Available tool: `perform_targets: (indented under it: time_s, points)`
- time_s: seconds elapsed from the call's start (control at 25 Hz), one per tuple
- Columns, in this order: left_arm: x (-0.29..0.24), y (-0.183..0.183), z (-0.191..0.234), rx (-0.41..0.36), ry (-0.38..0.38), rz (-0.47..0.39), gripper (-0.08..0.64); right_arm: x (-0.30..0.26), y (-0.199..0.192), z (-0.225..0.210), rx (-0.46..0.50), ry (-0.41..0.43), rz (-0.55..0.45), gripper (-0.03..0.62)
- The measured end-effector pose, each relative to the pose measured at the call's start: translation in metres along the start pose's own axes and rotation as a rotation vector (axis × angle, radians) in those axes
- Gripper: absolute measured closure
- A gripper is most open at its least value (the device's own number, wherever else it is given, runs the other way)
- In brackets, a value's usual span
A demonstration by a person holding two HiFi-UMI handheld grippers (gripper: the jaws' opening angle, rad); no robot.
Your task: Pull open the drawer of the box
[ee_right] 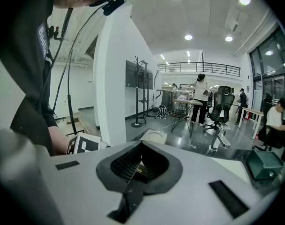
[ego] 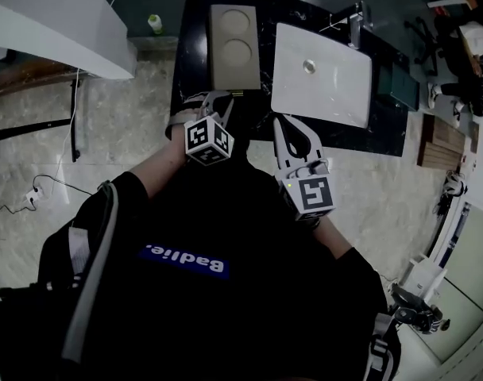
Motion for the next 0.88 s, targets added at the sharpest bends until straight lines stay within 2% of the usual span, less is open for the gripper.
perform_targets:
  time_s: [0.12, 0.24, 0.4, 0.56, 0.68, 0.76, 0.88]
  points:
    - [-0.001, 0.002, 0.0, 0.001, 0.037, 0.019, 0.558, -0.008, 0.001, -0.017, 0.028, 0.068, -0.03, 0.592]
    - [-0.001, 0.001, -0.005, 0.052, 0.075, 0.068, 0.558, -0.016, -0.004, -0.043, 0.041, 0.151, -0.056, 0.592]
    - [0.011, -0.006, -0.005, 0.196, 0.17, 0.173, 0.558, -0.043, -0.006, -0.051, 0.056, 0.373, -0.079, 0.592]
    - [0.043, -0.008, -0.008, 0.388, 0.273, 0.23, 0.558, -0.059, -0.025, -0.028, 0.107, 0.577, -0.042, 0.592]
    - [0.074, -0.021, -0.021, 0.465, 0.334, 0.276, 0.558, -0.055, -0.022, 0.0, 0.132, 0.688, -0.066, 0.592]
    - [0.093, -0.031, -0.03, 0.488, 0.364, 0.3, 0.558, -0.046, -0.018, 0.016, 0.136, 0.725, -0.092, 0.592]
    - [0.115, -0.038, -0.036, 0.498, 0.403, 0.274, 0.558, -0.031, -0.019, 0.028, 0.157, 0.708, -0.116, 0.592]
Point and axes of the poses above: the fingertips, and each gripper's own axes: x backward along the fingers, z to its left, y out of its top, the point moved 1 cm from there along x, backward along the fingers, and after that the axes turned 14 degrees about z, right-handed, at the moved point
